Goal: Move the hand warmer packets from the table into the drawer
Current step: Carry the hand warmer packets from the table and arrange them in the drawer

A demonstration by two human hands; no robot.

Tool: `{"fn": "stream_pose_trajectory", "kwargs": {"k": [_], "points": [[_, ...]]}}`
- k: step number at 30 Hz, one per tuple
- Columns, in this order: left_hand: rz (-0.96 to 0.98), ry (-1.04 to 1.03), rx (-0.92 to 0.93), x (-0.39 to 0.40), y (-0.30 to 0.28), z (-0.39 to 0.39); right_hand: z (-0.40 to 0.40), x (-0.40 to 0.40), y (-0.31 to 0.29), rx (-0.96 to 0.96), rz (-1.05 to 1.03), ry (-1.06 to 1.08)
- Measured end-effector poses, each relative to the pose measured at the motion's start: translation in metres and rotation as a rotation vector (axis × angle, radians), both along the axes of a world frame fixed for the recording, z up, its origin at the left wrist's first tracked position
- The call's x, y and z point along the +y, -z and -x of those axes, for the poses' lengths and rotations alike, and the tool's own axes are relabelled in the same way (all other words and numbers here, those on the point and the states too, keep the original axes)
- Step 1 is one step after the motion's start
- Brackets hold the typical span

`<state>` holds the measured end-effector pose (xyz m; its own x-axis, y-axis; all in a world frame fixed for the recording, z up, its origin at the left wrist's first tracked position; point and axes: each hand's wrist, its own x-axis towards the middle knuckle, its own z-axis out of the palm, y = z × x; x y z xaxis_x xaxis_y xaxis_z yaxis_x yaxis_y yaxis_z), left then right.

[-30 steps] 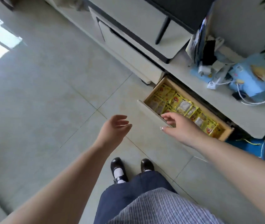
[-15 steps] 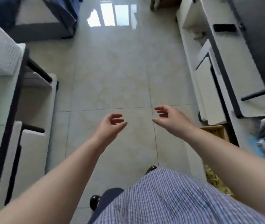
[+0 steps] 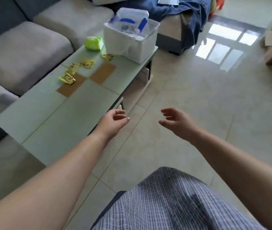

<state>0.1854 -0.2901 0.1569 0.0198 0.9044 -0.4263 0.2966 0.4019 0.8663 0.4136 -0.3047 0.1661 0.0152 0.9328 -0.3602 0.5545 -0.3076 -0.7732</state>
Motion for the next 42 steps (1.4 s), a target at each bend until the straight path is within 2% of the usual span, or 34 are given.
{"fn": "stream_pose_trajectory", "kwargs": {"k": [6, 13, 28, 42], "points": [[-0.022, -0.231, 0.006, 0.003, -0.009, 0.12, 0.113, 0.043, -0.006, -0.025, -0.008, -0.19], [-0.031, -0.397, -0.032, 0.029, -0.004, 0.193, 0.184, 0.112, -0.01, -0.062, -0.027, -0.359], [0.028, -0.69, -0.057, 0.237, 0.029, 0.229, 0.235, 0.371, 0.009, -0.124, 0.05, -0.54], [0.114, -0.758, -0.094, 0.365, 0.045, 0.278, 0.281, 0.505, 0.028, -0.114, 0.112, -0.551]]}}
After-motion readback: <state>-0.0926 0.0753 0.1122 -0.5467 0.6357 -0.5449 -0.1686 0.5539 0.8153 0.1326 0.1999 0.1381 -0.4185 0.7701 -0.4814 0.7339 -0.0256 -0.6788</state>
